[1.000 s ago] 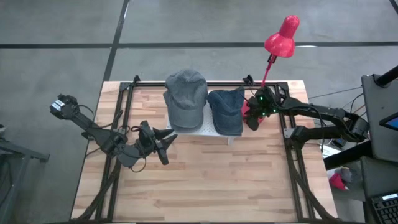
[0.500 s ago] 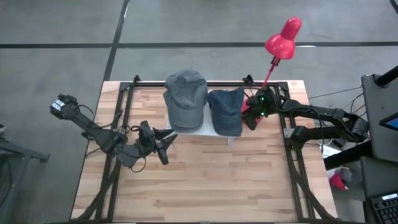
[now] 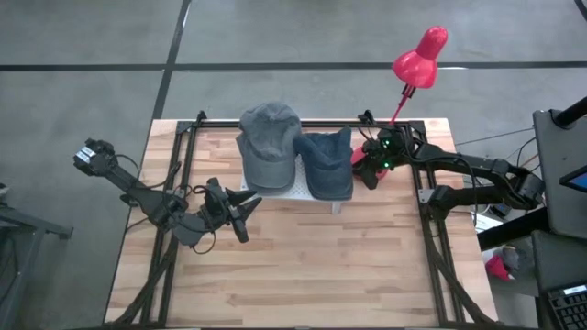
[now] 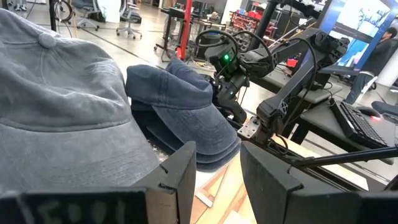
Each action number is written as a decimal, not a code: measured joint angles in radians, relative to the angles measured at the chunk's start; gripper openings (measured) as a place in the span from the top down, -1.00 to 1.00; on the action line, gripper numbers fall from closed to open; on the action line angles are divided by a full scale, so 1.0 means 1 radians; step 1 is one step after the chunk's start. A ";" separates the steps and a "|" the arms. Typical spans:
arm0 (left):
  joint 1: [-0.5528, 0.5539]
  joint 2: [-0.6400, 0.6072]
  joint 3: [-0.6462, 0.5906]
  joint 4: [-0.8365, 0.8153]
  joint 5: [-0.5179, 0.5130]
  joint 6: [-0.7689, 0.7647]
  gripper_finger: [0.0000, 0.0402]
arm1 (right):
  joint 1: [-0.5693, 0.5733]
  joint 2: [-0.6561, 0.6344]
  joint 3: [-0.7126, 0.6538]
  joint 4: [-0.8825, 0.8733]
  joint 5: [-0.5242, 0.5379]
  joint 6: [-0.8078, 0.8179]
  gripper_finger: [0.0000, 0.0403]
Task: Pick & Place hat
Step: Adjust the stacked blue caps on the shelf
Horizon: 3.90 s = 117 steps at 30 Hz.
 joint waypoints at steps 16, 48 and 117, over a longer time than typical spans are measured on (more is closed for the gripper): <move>-0.001 0.000 0.000 0.000 -0.002 0.019 0.36 | 0.006 -0.014 0.005 0.006 -0.077 0.046 0.32; 0.000 0.000 0.000 0.000 -0.003 0.046 0.36 | 0.105 -0.015 0.066 -0.031 -0.073 0.061 0.36; 0.000 0.000 0.000 -0.001 -0.002 0.062 0.36 | 0.175 0.002 0.183 -0.163 -0.043 0.007 0.37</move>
